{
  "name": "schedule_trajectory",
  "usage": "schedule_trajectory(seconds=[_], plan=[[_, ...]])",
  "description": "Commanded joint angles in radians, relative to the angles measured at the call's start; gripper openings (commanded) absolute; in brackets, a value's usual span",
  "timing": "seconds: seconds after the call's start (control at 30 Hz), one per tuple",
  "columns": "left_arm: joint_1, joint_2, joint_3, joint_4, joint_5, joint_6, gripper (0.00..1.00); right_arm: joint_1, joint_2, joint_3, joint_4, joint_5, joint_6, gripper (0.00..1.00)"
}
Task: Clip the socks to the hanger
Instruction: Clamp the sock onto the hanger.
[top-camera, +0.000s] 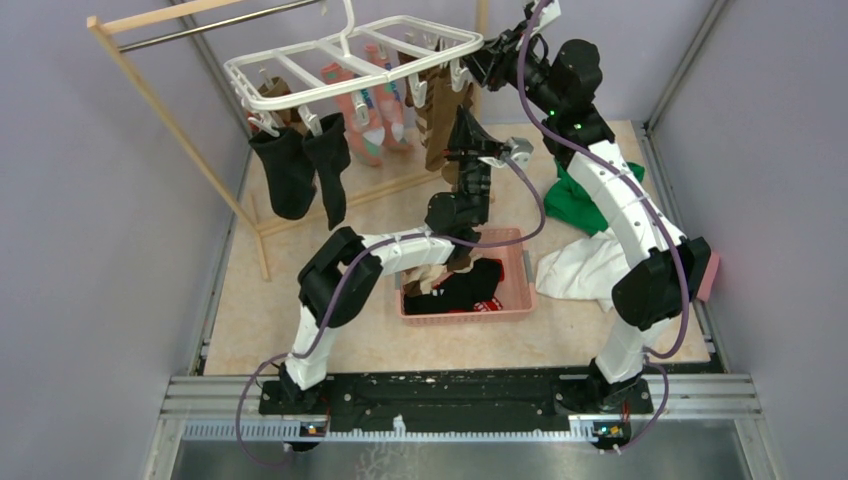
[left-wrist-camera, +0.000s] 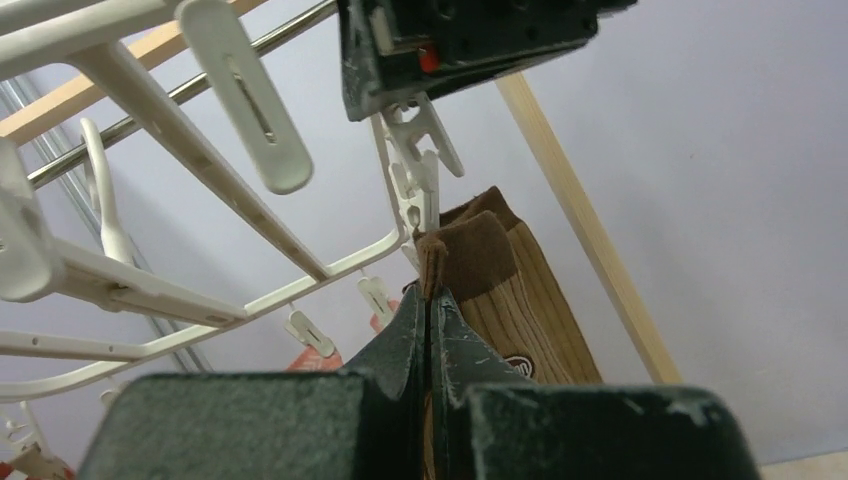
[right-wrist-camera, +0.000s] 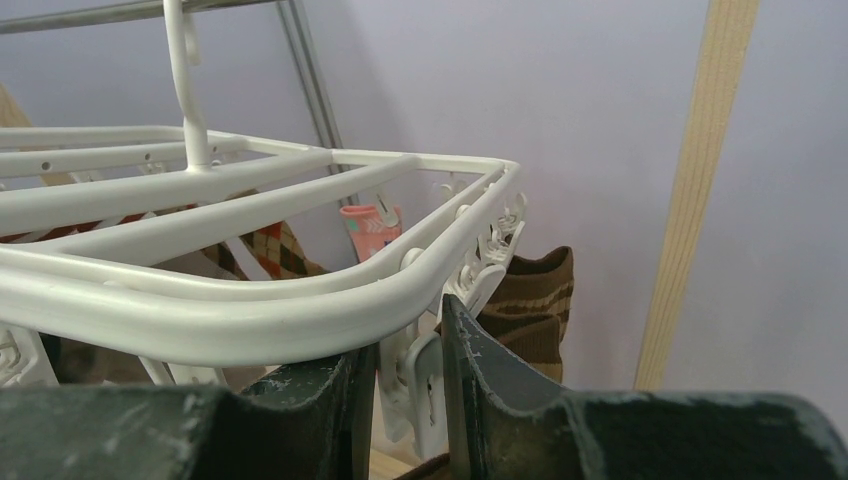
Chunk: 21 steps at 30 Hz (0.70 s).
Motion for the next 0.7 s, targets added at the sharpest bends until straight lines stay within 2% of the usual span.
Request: schedule_trajectory(seconds=[0.0,0.2,0.67], plan=[[-0.004,0.05,0.065,0.183,-0.041,0.107,0.0,0.014,-0.044,-0.008,-0.02,-0.005,0.005,0.13],[-0.006,0.079,0.102,0.155,-0.07,0.101,0.0,0.012,-0.049,-0.014,-0.023,-0.005,0.005,0.13],[-0.01,0.167,0.277,0.16,-0.097,0.223,0.0,0.012,-0.044,-0.012,-0.045,0.003,-0.002,0.13]])
